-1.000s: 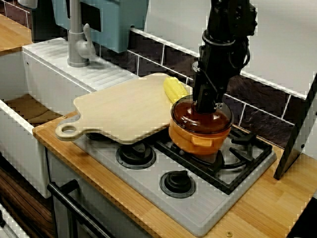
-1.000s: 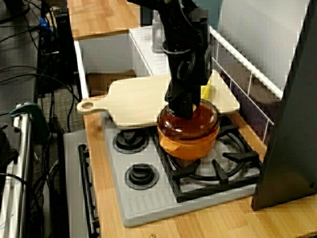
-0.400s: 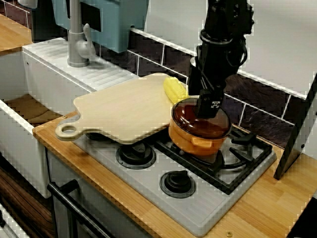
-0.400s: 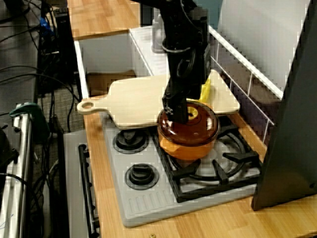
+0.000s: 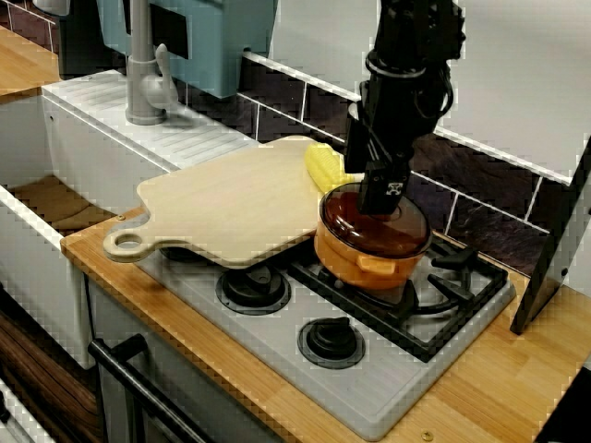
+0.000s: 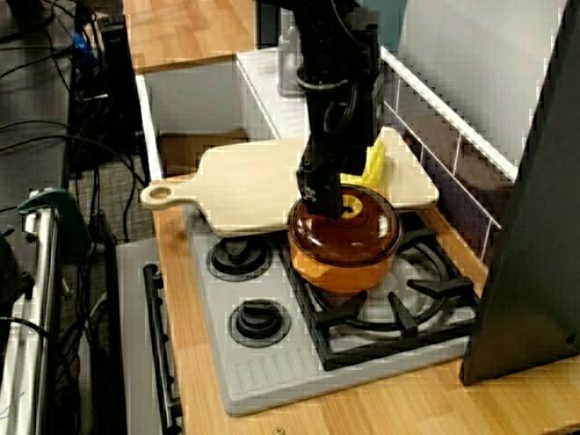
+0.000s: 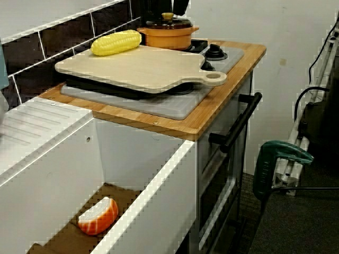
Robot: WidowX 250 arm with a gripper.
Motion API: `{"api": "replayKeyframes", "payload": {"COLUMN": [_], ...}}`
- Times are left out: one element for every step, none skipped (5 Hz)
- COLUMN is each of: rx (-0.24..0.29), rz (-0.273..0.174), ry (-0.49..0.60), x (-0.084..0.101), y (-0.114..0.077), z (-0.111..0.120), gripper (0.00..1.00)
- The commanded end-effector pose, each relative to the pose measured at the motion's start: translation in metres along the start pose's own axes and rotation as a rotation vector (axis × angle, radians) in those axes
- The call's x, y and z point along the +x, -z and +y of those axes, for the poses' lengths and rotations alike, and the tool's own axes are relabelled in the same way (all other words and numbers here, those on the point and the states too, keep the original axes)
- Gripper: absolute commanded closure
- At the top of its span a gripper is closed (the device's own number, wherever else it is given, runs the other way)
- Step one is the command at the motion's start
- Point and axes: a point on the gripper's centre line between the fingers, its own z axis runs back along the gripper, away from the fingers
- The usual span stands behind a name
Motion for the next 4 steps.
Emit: {"api": "replayKeyframes", "payload": {"rx": [0.024, 0.026, 0.028, 0.046], "rz": [-0.076, -0.087, -0.082, -0.087], "ry": [-0.039, -0.045, -0.053, -0.041], "x": [-0.026, -0.038, -0.046, -0.056], "y": [-0.039, -0.046, -0.045, -0.041], "z": [0.026, 0.030, 0.033, 0.025], "gripper": [0.00, 0.00, 0.00, 0.00]}}
